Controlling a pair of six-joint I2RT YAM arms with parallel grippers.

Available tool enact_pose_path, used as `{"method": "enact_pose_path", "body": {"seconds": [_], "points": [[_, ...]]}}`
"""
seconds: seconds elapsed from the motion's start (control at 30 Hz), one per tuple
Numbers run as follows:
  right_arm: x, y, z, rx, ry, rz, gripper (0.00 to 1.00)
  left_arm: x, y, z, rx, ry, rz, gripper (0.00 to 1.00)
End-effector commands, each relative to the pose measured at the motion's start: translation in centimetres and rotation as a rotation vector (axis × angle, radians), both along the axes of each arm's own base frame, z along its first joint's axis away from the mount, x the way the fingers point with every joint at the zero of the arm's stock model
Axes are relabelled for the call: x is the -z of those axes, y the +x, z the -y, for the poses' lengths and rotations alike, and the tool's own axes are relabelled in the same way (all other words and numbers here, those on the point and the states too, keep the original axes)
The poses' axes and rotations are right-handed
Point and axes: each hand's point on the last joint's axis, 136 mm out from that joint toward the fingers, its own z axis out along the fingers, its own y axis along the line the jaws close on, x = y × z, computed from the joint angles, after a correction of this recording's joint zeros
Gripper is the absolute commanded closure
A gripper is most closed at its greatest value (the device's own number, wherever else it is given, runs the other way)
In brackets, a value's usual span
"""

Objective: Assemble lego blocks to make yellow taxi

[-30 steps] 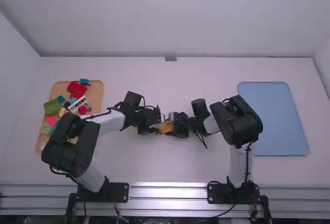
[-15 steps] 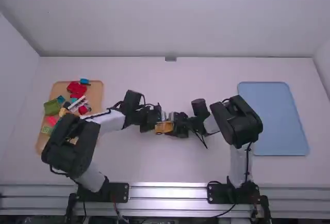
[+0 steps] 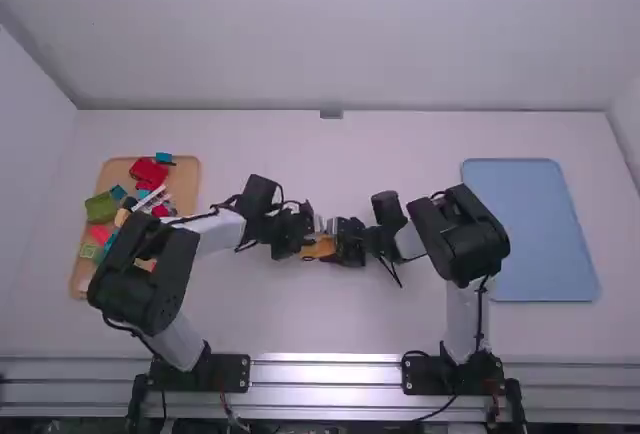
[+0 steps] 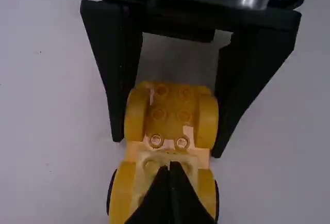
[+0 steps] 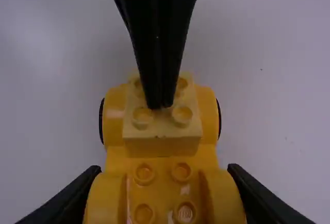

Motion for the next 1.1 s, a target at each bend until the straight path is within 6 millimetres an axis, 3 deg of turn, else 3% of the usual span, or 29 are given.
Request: {"method": "enact_pose_path", "body": {"seconds": [0.0,0.17,0.27,0.4,0.5,0.57,0.63,0.67,0.7,0.73,0.8,1.07], "points": [[1.5,-0.3,0.7,0.042,-0.054,-0.048,0.44,3.9,-1.8,-2.6,-0.051,0.166,-0.079,0.98],[1.5,-0.3,0.7,0.042,-0.054,-0.049,0.44,4.3,-1.5,-2.2,-0.057,0.145,-0.086,0.98],[1.5,-0.3,0.7,0.043,-0.055,-0.048,0.44,3.5,-1.1,-1.4,-0.04,0.091,-0.064,0.98],[1.5,-0.2,0.7,0.043,-0.055,-0.045,0.44,-0.1,0.6,-0.4,-0.028,-0.001,-0.002,0.98],[1.4,-0.1,0.7,0.045,-0.053,-0.039,0.42,-4.2,2.1,-0.3,-0.037,-0.03,0.068,0.98],[1.3,0.0,0.7,0.046,-0.051,-0.032,0.42,-5.6,2.7,-0.6,-0.051,-0.024,0.1,0.96],[1.2,0.3,0.6,0.047,-0.043,-0.016,0.3,-8.2,3.3,-1.5,-0.087,-0.004,0.154,0.67],[1.1,0.3,0.6,0.047,-0.042,-0.012,0.23,-8.7,3.4,-1.7,-0.103,0.002,0.165,0.04],[1.0,0.4,0.5,0.047,-0.038,-0.005,0.2,-9.4,3.5,-1.9,-0.122,-0.001,0.174,0.01],[0.9,0.6,0.5,0.048,-0.033,0.002,0.09,-10.5,3.8,-2.4,-0.167,-0.003,0.187,0.01],[0.6,0.9,0.4,0.068,-0.029,-0.011,0.0,-11.6,4.0,-2.8,-0.222,-0.01,0.193,0.01],[-4.8,2.4,1.8,0.142,-0.023,-0.01,0.01,-15.4,5.3,-6.3,-0.587,-0.014,0.181,0.01]]}}
